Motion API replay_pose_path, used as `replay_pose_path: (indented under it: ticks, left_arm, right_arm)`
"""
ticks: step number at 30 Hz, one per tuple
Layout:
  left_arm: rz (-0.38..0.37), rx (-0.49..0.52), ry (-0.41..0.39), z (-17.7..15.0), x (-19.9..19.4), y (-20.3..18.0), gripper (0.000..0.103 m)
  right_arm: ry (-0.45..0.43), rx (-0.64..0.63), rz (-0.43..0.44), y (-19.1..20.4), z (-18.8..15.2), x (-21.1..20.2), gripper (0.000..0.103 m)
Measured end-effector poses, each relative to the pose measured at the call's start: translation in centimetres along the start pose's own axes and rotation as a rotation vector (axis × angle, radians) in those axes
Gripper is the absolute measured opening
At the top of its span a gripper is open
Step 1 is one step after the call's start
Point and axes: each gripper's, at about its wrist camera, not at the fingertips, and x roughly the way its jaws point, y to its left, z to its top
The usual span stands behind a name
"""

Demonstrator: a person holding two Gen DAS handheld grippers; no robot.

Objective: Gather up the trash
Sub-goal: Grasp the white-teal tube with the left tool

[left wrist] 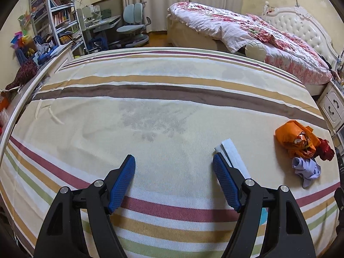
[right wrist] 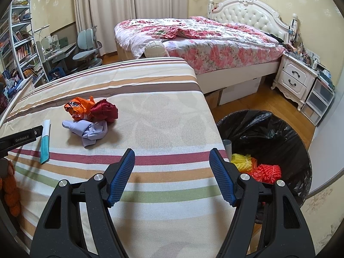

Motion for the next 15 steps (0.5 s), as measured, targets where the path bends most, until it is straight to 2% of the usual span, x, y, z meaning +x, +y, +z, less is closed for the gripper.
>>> replay_pose_path:
  ticks: [6,15]
  left_arm:
    - [-0.008,-0.035,-0.032,-0.1,-1.6,0.3,0.073]
    - [-0.054,0.033,-0.027,-0.8,-2.1,-3.1,0.073]
  right_arm:
    - [0.001,0.001,0.001,-0.1,0.0,0.0,0.070]
    - [0.002,0.007,0.009,-0.2,0.0,0.1,0.070]
